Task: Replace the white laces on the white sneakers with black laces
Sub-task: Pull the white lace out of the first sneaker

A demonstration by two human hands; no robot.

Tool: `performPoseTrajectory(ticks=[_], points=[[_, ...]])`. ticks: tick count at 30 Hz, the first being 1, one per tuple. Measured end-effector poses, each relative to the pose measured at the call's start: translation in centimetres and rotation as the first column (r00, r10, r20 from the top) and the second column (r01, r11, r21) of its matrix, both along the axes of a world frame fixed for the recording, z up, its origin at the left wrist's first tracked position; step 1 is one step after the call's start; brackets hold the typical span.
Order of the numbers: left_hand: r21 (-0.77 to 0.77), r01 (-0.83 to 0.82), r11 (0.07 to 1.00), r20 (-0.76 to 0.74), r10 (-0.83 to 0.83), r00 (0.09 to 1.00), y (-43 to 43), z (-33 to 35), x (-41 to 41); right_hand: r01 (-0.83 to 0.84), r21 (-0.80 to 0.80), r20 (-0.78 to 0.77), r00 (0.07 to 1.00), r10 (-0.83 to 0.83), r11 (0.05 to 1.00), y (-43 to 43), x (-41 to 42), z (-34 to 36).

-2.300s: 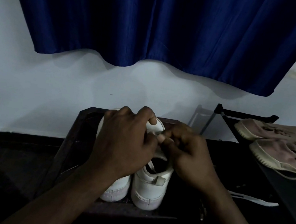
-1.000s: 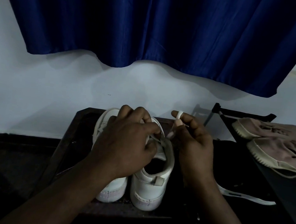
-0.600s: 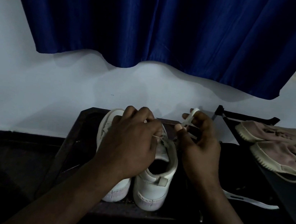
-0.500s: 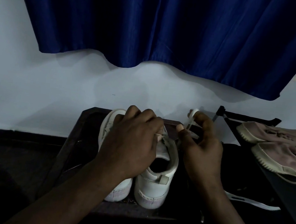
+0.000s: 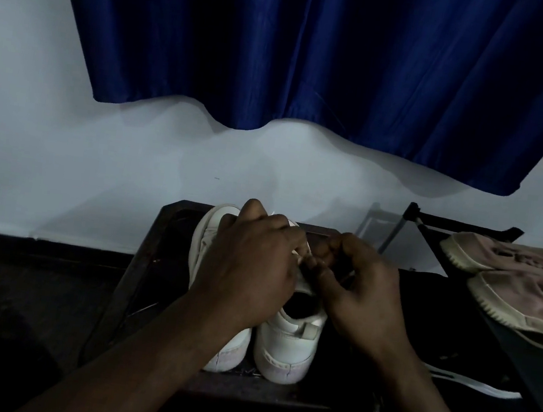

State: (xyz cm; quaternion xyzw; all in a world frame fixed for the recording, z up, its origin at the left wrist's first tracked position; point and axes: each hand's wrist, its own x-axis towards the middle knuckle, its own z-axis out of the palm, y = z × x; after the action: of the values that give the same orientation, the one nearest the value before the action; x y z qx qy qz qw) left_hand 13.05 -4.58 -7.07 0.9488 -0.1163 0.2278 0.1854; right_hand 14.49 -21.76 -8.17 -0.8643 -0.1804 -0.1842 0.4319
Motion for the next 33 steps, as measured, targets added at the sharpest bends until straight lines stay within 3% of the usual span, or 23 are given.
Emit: performPoseTrajectory(ticks=[9,19,25,33], points=[[-0.089,0.023,0.996,0.091,-0.015,0.996,0.06,0.11,-0.24,0.098,-0.030,0.056,0.994,-0.097,0.995,0.56,-0.24,0.13],[-0.002,0.007,1.000,0.114,-0.007,0.993,-0.06,0.06,-0.12,0.126,-0.002,0.089,0.988,-0.125,0.992,0.44,-0.18,-0.10],[-0.212,0.095,0.973,0.260,-0.038,0.965,0.26,0.48,-0.66,0.134,-0.029,0.087,0.988,-0.131,0.991,0.66,-0.15,-0.24],[0.023,0.054,0.998,0.142,-0.057,0.988,0.00,0.38,-0.25,0.124,0.011,0.072,0.990,-0.124,0.992,0.69,-0.19,-0.39]])
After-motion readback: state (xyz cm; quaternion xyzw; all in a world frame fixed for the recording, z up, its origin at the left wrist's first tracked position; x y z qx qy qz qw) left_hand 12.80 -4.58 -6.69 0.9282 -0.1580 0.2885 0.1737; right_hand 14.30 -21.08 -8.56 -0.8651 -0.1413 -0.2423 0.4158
